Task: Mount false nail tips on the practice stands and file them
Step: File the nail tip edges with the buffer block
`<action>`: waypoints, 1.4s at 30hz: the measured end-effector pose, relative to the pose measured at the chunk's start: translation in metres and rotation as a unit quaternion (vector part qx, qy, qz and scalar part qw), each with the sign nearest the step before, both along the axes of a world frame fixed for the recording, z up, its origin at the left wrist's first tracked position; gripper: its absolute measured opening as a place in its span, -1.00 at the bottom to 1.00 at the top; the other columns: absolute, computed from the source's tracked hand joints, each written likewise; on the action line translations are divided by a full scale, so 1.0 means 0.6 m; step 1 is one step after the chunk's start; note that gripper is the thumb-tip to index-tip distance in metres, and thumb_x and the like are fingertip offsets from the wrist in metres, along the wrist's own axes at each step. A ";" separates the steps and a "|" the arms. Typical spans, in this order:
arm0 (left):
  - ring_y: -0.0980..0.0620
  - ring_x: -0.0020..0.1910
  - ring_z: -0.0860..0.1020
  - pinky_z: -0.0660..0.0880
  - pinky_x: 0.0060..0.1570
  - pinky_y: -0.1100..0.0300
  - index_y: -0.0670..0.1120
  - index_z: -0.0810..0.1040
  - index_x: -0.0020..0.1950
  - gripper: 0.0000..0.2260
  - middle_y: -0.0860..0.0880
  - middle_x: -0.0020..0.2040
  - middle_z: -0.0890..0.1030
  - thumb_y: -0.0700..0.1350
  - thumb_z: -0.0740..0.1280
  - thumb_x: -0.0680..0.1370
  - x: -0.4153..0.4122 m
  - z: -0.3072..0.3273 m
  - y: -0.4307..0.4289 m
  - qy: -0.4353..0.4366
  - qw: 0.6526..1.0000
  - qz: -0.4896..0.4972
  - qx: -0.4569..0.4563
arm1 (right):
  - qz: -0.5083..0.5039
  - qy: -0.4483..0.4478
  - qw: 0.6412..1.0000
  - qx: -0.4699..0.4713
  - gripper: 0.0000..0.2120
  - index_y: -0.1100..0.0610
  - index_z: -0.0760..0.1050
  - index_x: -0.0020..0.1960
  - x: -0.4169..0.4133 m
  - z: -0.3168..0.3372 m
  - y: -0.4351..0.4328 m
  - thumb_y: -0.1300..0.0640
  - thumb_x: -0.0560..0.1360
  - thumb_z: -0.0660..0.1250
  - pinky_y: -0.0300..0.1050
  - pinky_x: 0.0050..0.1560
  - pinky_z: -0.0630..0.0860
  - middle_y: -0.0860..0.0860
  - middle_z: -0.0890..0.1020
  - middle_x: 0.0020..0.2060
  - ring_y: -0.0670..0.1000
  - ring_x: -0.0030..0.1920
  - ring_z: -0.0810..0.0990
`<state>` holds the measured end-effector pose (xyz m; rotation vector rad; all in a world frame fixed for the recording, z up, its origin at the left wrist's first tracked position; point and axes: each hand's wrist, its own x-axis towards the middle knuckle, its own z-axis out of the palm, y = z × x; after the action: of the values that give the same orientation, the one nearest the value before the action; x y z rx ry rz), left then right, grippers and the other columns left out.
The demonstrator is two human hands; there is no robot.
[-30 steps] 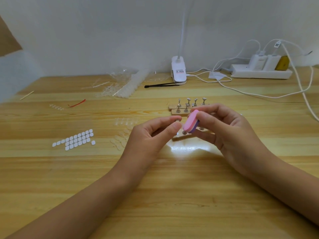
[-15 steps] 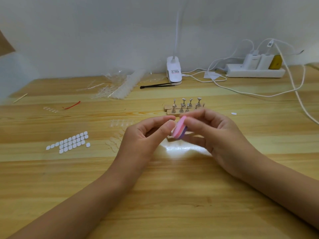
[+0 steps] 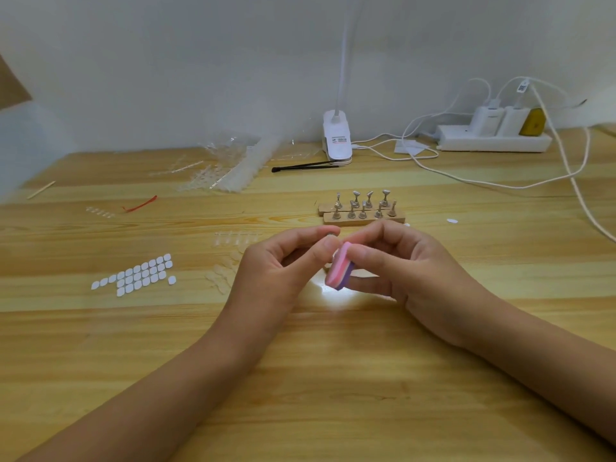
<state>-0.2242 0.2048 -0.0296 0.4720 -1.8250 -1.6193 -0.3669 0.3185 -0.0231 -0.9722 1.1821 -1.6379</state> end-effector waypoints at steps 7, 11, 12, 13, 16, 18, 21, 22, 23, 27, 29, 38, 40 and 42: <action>0.17 0.10 0.64 0.47 0.04 0.44 0.02 0.70 0.11 -0.80 0.08 0.04 0.72 0.02 0.42 0.51 0.000 -0.002 -0.001 -0.005 1.000 -0.008 0.000 | -0.027 -0.026 0.999 -0.019 -0.89 0.17 0.61 -0.06 -0.007 0.001 0.001 0.17 0.43 0.41 -0.14 -0.06 0.62 0.15 0.70 -0.12 0.08 -0.06 0.71; 0.19 0.10 0.64 0.46 0.03 0.46 0.04 0.70 0.11 -0.78 0.10 0.04 0.72 0.04 0.42 0.51 0.001 -0.001 -0.002 -0.007 1.000 -0.005 -0.003 | -0.061 -0.021 0.998 -0.028 -0.83 0.19 0.60 -0.03 -0.007 0.003 0.000 0.15 0.40 0.43 -0.16 -0.05 0.61 0.14 0.70 -0.12 0.07 -0.06 0.71; 0.19 0.10 0.63 0.46 0.03 0.46 0.03 0.70 0.12 -0.78 0.10 0.04 0.71 0.03 0.42 0.51 0.001 -0.002 -0.001 -0.010 1.000 -0.007 -0.005 | -0.075 -0.027 0.996 -0.032 -0.82 0.19 0.60 -0.03 -0.010 0.005 0.000 0.14 0.40 0.42 -0.17 -0.06 0.61 0.12 0.70 -0.14 0.06 -0.07 0.71; 0.18 0.10 0.64 0.47 0.04 0.45 0.02 0.69 0.13 -0.78 0.09 0.05 0.71 0.03 0.42 0.51 0.001 -0.002 -0.001 -0.011 1.000 -0.009 -0.006 | -0.071 -0.028 0.997 -0.031 -0.83 0.18 0.59 -0.04 -0.010 0.005 0.001 0.15 0.40 0.42 -0.17 -0.07 0.61 0.12 0.70 -0.15 0.05 -0.09 0.71; 0.15 0.11 0.64 0.48 0.07 0.41 0.01 0.70 0.12 -0.78 0.07 0.05 0.72 0.02 0.42 0.51 0.002 -0.003 -0.001 -0.005 1.000 -0.010 0.001 | -0.011 -0.008 1.000 -0.017 -0.86 0.19 0.60 -0.05 -0.004 0.001 0.002 0.17 0.42 0.42 -0.12 -0.05 0.62 0.17 0.70 -0.11 0.09 -0.05 0.71; 0.16 0.11 0.64 0.48 0.06 0.43 0.03 0.70 0.11 -0.79 0.08 0.04 0.72 0.02 0.42 0.51 0.001 -0.003 -0.002 -0.003 1.000 -0.008 0.003 | -0.030 -0.011 0.999 -0.020 -0.84 0.21 0.59 -0.02 -0.006 0.003 0.000 0.17 0.43 0.41 -0.13 -0.04 0.61 0.17 0.70 -0.10 0.10 -0.04 0.70; 0.17 0.10 0.64 0.47 0.03 0.45 0.03 0.70 0.10 -0.79 0.09 0.04 0.72 0.03 0.42 0.51 0.001 -0.002 -0.001 -0.005 1.000 -0.006 0.000 | -0.060 -0.033 0.997 -0.026 -0.82 0.22 0.57 -0.01 -0.011 0.005 -0.001 0.16 0.43 0.40 -0.17 -0.06 0.61 0.13 0.70 -0.13 0.06 -0.07 0.71; 0.16 0.10 0.64 0.47 0.04 0.44 0.02 0.70 0.10 -0.78 0.08 0.04 0.72 0.04 0.42 0.50 0.001 -0.002 -0.001 -0.002 1.000 -0.007 0.002 | -0.040 -0.031 0.998 -0.022 -0.83 0.21 0.58 -0.02 -0.008 0.004 0.000 0.17 0.43 0.42 -0.16 -0.06 0.61 0.14 0.70 -0.13 0.06 -0.07 0.71; 0.16 0.10 0.65 0.47 0.04 0.43 0.02 0.70 0.10 -0.77 0.07 0.03 0.72 0.04 0.42 0.50 0.001 -0.002 0.000 0.001 1.000 -0.007 0.004 | -0.015 -0.024 0.999 -0.017 -0.85 0.20 0.59 -0.03 -0.005 0.002 0.000 0.17 0.43 0.44 -0.14 -0.06 0.62 0.15 0.70 -0.12 0.07 -0.07 0.71; 0.16 0.10 0.64 0.47 0.05 0.45 0.02 0.70 0.11 -0.77 0.08 0.04 0.72 0.05 0.43 0.50 0.001 0.000 0.000 0.000 1.000 -0.004 0.008 | -0.048 -0.028 0.998 -0.029 -0.87 0.19 0.60 -0.05 -0.004 0.005 -0.002 0.18 0.42 0.42 -0.15 -0.07 0.62 0.15 0.70 -0.13 0.08 -0.09 0.71; 0.17 0.09 0.64 0.46 0.02 0.46 0.01 0.70 0.11 -0.76 0.08 0.04 0.72 0.04 0.41 0.50 0.001 0.000 0.001 -0.007 1.000 -0.002 0.005 | -0.069 -0.038 0.996 -0.032 -0.85 0.20 0.58 -0.04 -0.008 0.006 -0.002 0.18 0.41 0.41 -0.16 -0.06 0.61 0.14 0.70 -0.14 0.07 -0.08 0.71; 0.18 0.06 0.65 0.47 0.00 0.47 -0.04 0.69 0.13 -0.71 0.06 0.02 0.72 0.03 0.40 0.47 0.003 0.004 0.006 -0.009 1.000 -0.010 0.006 | -0.073 -0.045 0.996 -0.037 -0.82 0.18 0.59 -0.03 -0.012 0.006 -0.001 0.15 0.40 0.42 -0.17 -0.04 0.61 0.14 0.70 -0.12 0.07 -0.07 0.70; 0.19 0.07 0.65 0.47 0.00 0.47 -0.05 0.69 0.14 -0.70 0.07 0.03 0.72 0.03 0.40 0.46 0.005 0.004 0.008 -0.004 1.000 -0.016 0.005 | -0.053 -0.036 0.997 -0.038 -0.85 0.18 0.59 -0.01 -0.014 0.005 0.000 0.18 0.43 0.40 -0.18 -0.04 0.61 0.13 0.70 -0.11 0.06 -0.05 0.70; 0.20 0.07 0.65 0.46 -0.01 0.48 -0.05 0.69 0.13 -0.69 0.08 0.03 0.72 0.04 0.40 0.45 0.005 0.005 0.009 0.000 1.000 -0.014 0.009 | -0.047 -0.020 0.998 -0.038 -0.87 0.17 0.60 -0.02 -0.017 0.006 0.001 0.18 0.44 0.41 -0.18 -0.04 0.61 0.11 0.70 -0.11 0.05 -0.05 0.70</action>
<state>-0.2210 0.2099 -0.0264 0.4546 -1.8264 -1.6558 -0.3771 0.3192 -0.0194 -0.9394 1.1618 -1.7789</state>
